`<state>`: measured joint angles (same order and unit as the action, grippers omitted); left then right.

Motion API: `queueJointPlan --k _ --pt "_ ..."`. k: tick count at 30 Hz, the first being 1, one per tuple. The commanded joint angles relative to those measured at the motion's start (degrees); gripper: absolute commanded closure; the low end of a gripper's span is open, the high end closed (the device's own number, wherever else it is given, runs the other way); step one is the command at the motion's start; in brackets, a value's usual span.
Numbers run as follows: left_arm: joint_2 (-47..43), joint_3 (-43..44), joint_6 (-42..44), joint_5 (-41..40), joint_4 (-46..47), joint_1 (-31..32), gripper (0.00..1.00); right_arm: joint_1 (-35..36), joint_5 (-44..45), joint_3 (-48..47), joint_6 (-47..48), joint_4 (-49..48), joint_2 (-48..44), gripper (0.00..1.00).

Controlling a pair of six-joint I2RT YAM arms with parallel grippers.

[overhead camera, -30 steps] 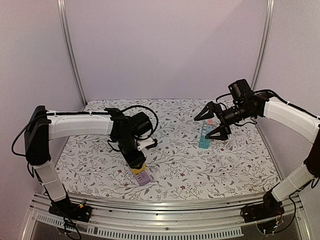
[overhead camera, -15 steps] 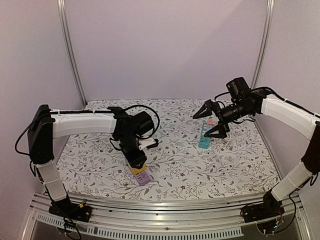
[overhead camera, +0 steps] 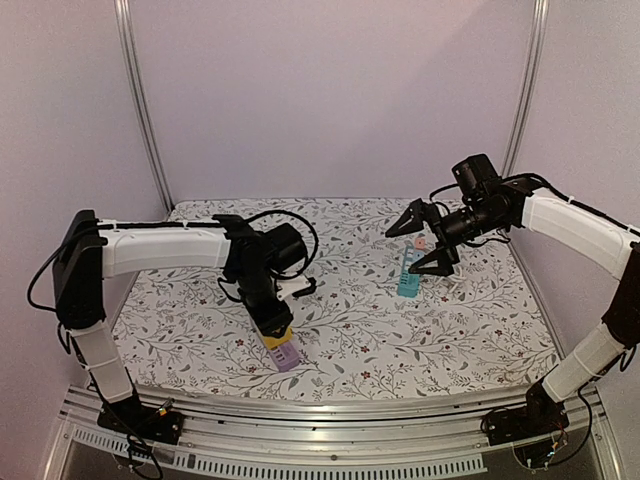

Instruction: Insert the plug

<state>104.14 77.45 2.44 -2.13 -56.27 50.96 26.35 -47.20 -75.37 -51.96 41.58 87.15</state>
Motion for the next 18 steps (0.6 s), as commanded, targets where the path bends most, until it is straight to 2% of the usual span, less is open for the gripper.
queueJointPlan --k 1,3,5,7,10,18 --pt "1.13 -1.82 -1.71 -4.16 2.83 0.13 0.53 0.19 1.67 -1.71 -0.42 0.3 -0.05 0.01" --pt "-0.3 -1.5 -2.03 -4.96 3.09 0.11 0.46 0.14 1.91 -2.23 -0.42 0.3 -0.05 0.01" --pt "-1.7 -1.14 -2.11 -5.87 3.03 0.11 0.34 0.16 2.08 -2.63 -0.38 0.35 0.03 0.01" --pt "-2.93 -0.63 -2.09 -6.66 2.57 0.06 0.16 0.19 2.31 -2.97 -0.35 0.42 -0.01 0.01" --pt "-4.26 0.24 -2.07 -7.59 1.53 0.06 0.02 0.19 2.61 -3.11 -0.42 0.37 -0.05 0.01" --pt "-7.22 3.57 -2.15 -8.14 -1.18 -0.16 0.01 0.18 3.03 -4.38 -0.34 0.4 0.35 0.01"
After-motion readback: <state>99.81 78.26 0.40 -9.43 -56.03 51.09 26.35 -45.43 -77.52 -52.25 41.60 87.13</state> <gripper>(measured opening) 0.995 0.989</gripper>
